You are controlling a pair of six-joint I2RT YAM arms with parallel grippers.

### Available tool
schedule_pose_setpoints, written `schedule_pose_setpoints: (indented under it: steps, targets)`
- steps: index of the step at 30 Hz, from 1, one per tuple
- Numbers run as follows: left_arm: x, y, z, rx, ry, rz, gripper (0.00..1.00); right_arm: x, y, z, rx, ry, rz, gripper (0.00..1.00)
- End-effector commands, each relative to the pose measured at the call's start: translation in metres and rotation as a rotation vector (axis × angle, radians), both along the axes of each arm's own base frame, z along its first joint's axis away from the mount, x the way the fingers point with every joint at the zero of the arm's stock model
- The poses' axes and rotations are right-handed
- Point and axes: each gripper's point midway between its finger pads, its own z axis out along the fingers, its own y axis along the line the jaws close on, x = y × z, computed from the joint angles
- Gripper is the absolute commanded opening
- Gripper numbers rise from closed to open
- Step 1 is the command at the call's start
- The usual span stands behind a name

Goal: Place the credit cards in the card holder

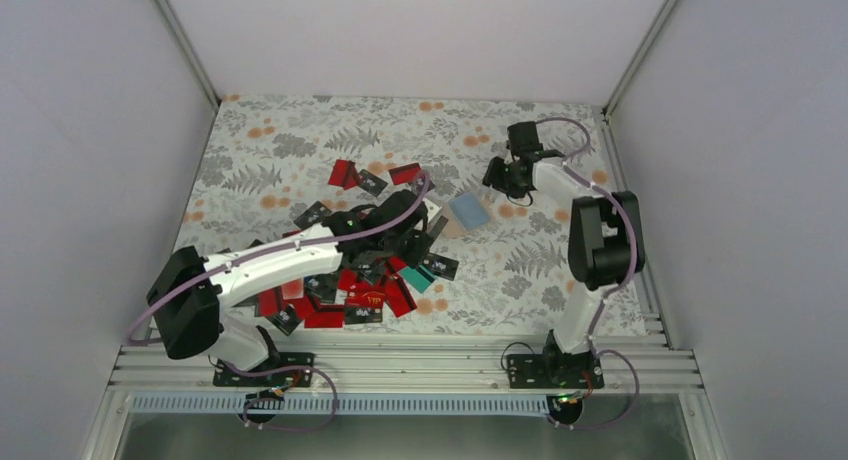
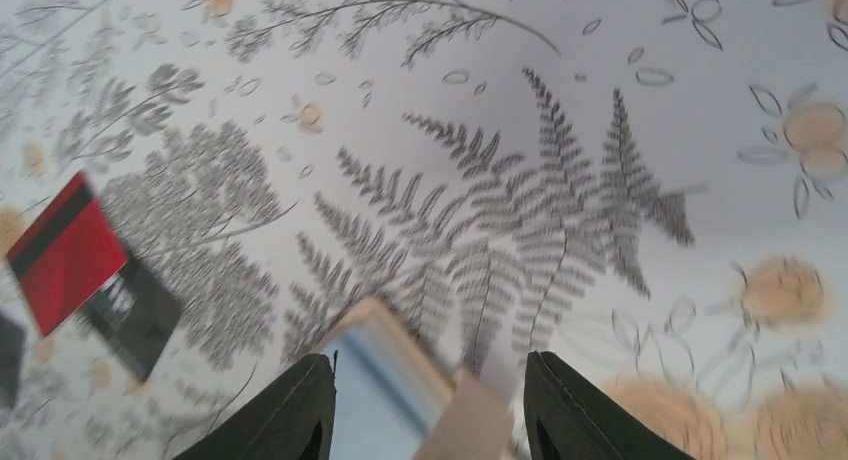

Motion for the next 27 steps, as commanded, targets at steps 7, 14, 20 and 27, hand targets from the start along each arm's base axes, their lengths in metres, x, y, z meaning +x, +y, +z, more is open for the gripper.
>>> schedule_pose_setpoints:
  steps: [7,14,20,27]
  targets:
    - [0.046,-0.049,0.034,-0.299,0.105,0.065,0.02,0.000,-0.004,-0.069,-0.014,0.136,0.106,0.47]
    - [0.066,-0.062,0.023,-0.361,0.165,0.083,0.02,-0.024,0.009,-0.078,0.076,0.166,0.143,0.45]
    - [0.082,-0.063,0.011,-0.403,0.211,0.147,0.02,-0.043,0.023,-0.078,0.158,0.178,0.176,0.42]
    - [0.095,-0.062,-0.006,-0.436,0.264,0.213,0.02,-0.064,0.036,-0.072,0.221,0.190,0.200,0.32]
